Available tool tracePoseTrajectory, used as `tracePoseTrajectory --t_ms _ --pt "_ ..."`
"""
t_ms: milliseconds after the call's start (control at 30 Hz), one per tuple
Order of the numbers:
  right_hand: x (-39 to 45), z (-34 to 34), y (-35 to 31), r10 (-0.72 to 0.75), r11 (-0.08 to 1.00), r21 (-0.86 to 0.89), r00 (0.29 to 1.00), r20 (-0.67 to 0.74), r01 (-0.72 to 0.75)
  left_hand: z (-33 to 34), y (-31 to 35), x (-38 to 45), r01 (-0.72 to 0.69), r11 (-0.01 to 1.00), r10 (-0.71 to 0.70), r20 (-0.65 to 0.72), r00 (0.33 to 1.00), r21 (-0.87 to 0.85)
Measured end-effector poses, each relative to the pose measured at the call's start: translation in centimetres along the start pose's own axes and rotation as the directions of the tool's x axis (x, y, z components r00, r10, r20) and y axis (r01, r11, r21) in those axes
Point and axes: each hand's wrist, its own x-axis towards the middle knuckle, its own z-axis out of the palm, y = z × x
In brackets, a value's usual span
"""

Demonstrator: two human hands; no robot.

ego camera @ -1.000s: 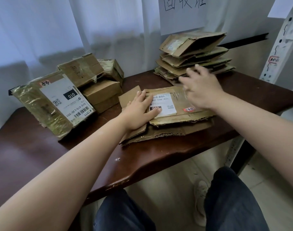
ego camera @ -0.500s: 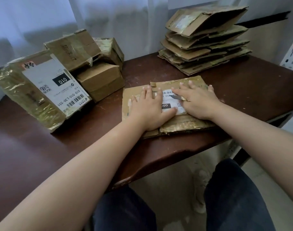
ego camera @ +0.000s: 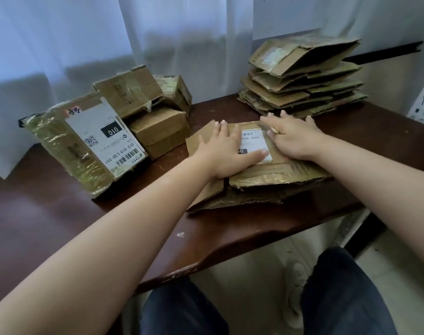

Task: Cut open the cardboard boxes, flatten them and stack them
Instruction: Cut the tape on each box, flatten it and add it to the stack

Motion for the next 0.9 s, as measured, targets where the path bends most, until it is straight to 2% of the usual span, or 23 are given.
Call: tracePoseTrajectory --t_ms 133,400,567,900 --pt "-0.4 2.6 1.2 0.020 1.000 -0.018 0.998 0.063 -0.019 3.5 0.4 0.8 -0.004 0.999 0.003 0.020 1.000 0.052" --pt "2.2 4.0 1.9 0.066 0.994 -0.084 0.998 0.009 -0.065 4.4 -0.9 4.2 -0.043 0.996 0.045 -0.028 0.999 0.079" --pt "2.4 4.9 2.1 0.046 0.988 -0.145 0.998 -0.033 -0.051 5.2 -1.0 4.4 -0.046 0.997 0.053 -0.106 0.993 0.064" --pt "2.5 4.9 2.2 0.050 0.997 -0.054 0.997 -0.065 -0.053 5.3 -1.1 4.6 -0.046 0.995 0.061 -0.188 0.980 0.084"
